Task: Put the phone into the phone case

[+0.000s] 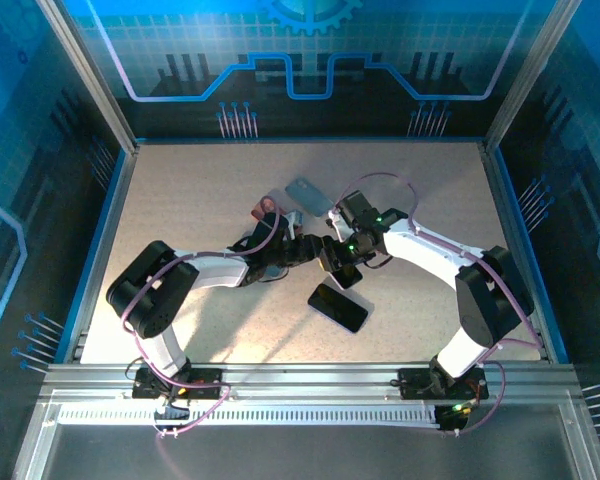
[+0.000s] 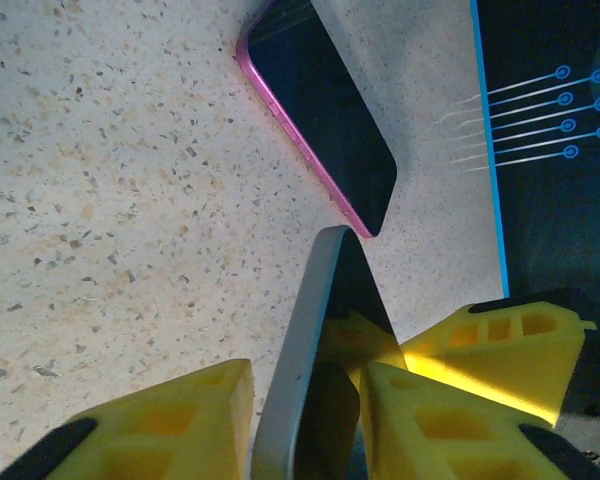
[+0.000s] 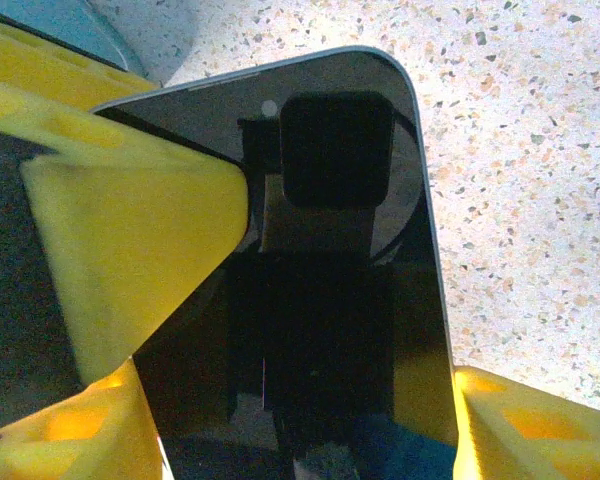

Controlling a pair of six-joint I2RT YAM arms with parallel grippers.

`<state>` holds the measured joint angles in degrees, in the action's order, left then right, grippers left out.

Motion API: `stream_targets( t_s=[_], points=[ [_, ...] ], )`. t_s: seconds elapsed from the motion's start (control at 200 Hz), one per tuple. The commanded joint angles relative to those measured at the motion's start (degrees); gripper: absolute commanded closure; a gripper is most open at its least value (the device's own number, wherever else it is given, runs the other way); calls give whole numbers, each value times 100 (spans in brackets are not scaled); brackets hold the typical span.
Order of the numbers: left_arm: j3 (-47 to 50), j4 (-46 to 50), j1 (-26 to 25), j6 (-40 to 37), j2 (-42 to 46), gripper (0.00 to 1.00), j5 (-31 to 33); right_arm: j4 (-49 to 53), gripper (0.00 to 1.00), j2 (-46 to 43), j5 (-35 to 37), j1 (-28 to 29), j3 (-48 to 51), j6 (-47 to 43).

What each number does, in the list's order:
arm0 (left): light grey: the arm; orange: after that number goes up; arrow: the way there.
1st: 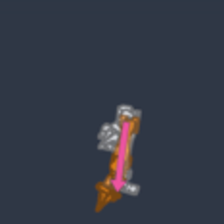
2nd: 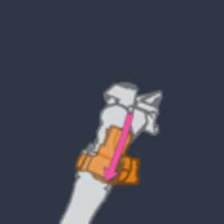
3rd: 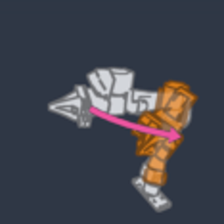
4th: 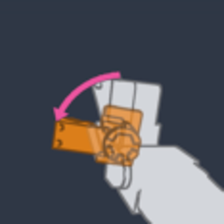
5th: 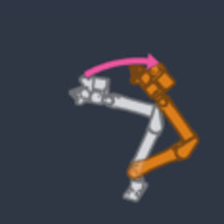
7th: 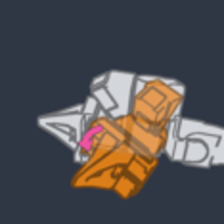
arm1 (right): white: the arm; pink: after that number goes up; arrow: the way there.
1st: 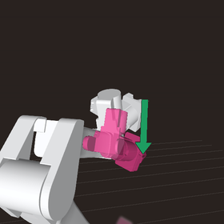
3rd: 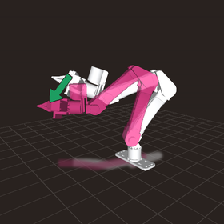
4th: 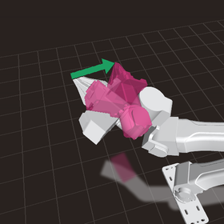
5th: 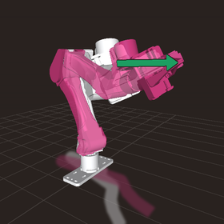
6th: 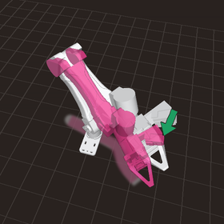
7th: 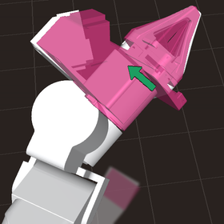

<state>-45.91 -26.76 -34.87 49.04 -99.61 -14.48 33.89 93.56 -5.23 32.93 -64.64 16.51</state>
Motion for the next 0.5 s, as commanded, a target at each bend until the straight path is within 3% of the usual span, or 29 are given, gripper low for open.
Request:
stream_targets(
  t_s=[0.0,0.105,0.22,0.38,0.495],
  points=[
    [-108,-50,-68,-40,-119,74,-221,-374,44,-4,-281,-54,-347,124],
    [-161,29,-64,-96,-115,100,-194,-413,44,-12,-283,-57,-373,137],
    [-182,58,-64,-93,-80,100,-170,-444,44,-14,-336,-74,-408,145],
    [-166,42,-64,-77,76,100,-7,-426,21,-102,-648,-204,-346,212],
    [-192,2,-61,-36,266,100,253,-725,18,-459,-1050,-485,29,523]
  ],
)
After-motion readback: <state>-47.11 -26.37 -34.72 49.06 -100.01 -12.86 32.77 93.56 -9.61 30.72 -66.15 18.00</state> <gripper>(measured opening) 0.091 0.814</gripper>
